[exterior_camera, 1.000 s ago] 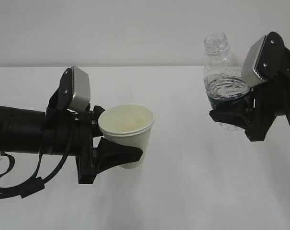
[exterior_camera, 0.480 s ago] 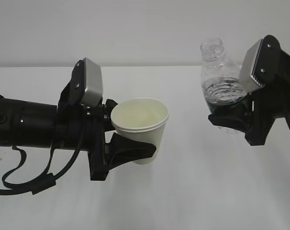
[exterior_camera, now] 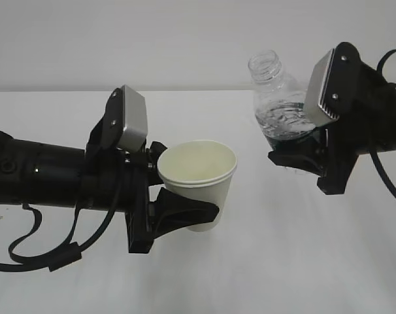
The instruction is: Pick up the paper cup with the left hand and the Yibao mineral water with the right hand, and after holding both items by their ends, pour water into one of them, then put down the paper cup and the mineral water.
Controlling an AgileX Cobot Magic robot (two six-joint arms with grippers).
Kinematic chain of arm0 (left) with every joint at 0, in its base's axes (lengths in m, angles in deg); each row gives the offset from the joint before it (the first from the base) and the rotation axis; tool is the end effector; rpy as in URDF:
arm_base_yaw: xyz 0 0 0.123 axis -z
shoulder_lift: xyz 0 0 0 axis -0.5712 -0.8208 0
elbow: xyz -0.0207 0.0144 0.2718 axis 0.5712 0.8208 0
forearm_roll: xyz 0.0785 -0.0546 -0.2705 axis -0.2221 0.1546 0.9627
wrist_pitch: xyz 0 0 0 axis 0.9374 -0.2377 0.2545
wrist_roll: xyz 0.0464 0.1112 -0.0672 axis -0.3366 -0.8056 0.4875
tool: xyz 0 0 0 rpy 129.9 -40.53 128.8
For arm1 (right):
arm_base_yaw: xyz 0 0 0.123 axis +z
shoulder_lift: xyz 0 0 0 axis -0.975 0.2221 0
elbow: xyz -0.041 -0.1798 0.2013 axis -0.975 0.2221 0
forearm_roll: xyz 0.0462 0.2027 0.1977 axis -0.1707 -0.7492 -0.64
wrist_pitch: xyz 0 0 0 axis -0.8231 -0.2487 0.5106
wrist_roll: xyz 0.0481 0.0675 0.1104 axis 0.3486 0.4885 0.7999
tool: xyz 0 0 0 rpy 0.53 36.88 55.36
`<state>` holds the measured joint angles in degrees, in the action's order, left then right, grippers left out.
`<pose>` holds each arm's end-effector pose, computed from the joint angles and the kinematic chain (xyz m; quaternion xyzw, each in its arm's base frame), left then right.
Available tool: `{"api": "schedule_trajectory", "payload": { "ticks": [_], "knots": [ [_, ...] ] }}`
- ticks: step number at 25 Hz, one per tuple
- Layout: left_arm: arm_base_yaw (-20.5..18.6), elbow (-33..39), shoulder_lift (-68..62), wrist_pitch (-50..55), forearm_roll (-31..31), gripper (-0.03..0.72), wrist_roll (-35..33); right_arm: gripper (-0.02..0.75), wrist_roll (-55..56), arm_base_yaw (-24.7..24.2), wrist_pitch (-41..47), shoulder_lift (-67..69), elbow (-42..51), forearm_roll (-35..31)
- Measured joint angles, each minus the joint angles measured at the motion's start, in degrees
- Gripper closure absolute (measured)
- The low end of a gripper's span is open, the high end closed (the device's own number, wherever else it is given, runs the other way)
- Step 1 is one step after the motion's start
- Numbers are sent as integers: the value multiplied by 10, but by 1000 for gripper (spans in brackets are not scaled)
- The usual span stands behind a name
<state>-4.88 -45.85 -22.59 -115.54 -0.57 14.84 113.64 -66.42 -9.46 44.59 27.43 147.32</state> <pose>0.2606 -0.2658 0.1264 0.5236 0.6275 -0.3749 0.4376 0.3351 0.1309 0.1795 -0.5458 0.7002 0.0695 0.4550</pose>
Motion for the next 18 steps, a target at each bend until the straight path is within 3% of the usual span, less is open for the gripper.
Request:
{"api": "schedule_trajectory", "payload": {
  "ticks": [18],
  "knots": [
    [0, 0, -1, -28, 1, 239, 2, 303, 9, 20, 22, -21, -49, 0]
  ]
}}
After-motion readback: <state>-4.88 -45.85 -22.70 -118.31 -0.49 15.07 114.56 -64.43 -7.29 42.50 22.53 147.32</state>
